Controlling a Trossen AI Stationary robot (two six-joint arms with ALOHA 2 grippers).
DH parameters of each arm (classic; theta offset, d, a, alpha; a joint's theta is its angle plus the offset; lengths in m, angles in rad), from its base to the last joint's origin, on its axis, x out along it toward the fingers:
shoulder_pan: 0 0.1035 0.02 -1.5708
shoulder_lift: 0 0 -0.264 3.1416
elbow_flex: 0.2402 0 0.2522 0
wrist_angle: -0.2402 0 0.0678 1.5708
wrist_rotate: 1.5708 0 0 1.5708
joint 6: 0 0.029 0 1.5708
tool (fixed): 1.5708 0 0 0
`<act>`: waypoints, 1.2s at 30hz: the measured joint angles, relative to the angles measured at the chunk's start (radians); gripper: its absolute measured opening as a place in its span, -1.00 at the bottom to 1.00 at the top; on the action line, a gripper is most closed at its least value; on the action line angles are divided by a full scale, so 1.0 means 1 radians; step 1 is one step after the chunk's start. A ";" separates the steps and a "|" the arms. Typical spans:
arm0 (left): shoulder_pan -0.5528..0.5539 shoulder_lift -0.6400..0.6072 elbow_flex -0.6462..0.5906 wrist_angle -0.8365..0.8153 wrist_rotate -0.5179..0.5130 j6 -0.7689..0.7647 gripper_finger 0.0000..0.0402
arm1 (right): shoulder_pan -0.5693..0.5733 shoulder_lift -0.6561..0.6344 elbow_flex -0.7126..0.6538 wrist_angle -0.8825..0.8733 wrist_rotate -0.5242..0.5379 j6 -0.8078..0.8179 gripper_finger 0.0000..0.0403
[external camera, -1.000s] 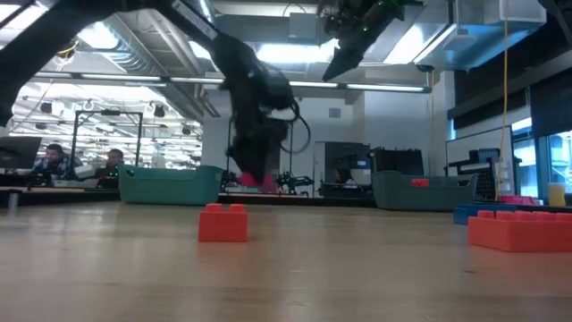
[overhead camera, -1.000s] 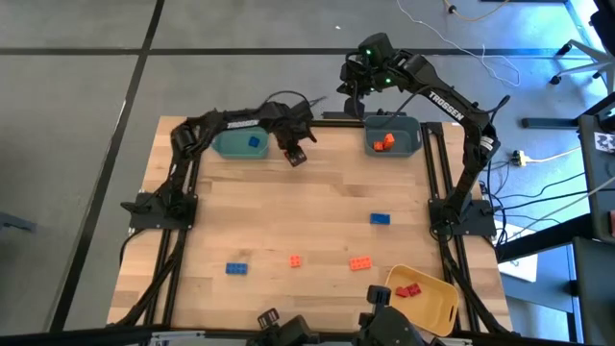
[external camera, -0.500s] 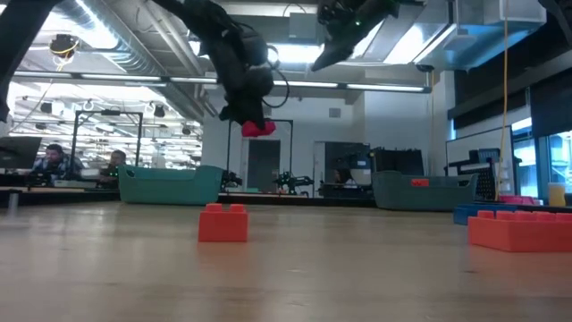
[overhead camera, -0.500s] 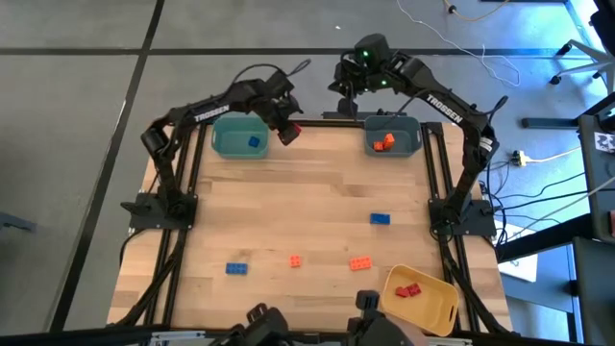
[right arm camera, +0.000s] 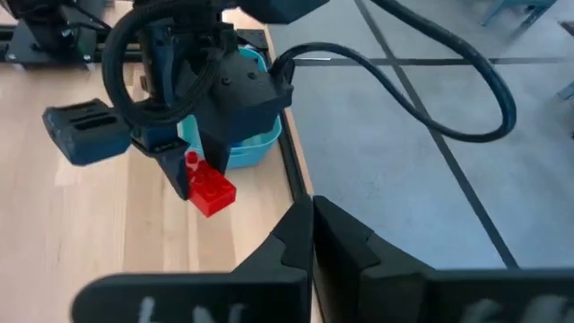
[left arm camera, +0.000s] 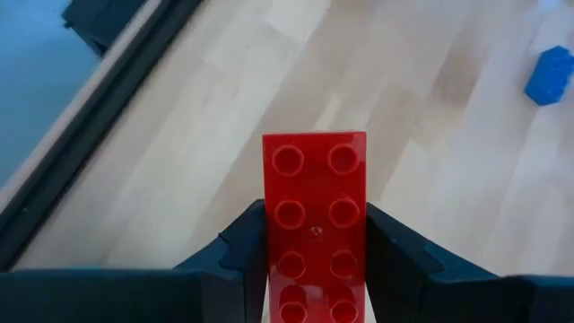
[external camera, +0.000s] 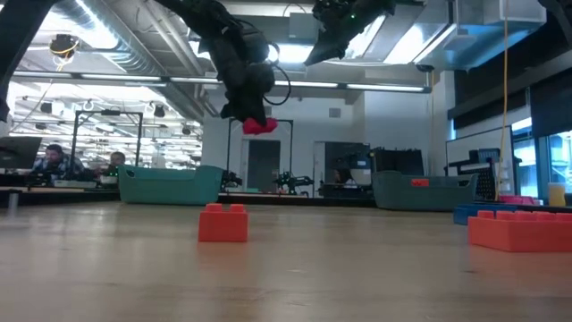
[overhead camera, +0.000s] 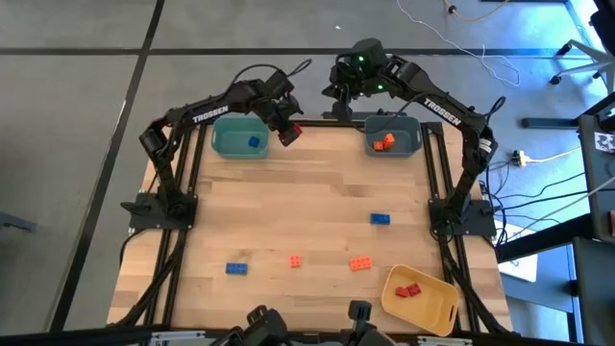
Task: Sort & place blocks by color
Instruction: Put the red game piece into the yellow bin
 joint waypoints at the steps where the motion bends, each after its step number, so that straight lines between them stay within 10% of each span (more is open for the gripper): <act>1: 0.000 0.000 0.000 -0.001 0.013 0.000 -0.36 | 0.002 0.000 0.000 -0.001 0.000 0.001 -0.93; 19: 0.002 0.000 0.000 -0.003 0.177 0.002 -0.36 | 0.009 0.023 0.000 -0.015 0.042 -0.074 -0.25; 36: 0.051 -0.002 0.000 0.089 0.685 -0.002 -0.36 | 0.112 0.025 0.000 -0.209 -0.145 -0.641 -0.19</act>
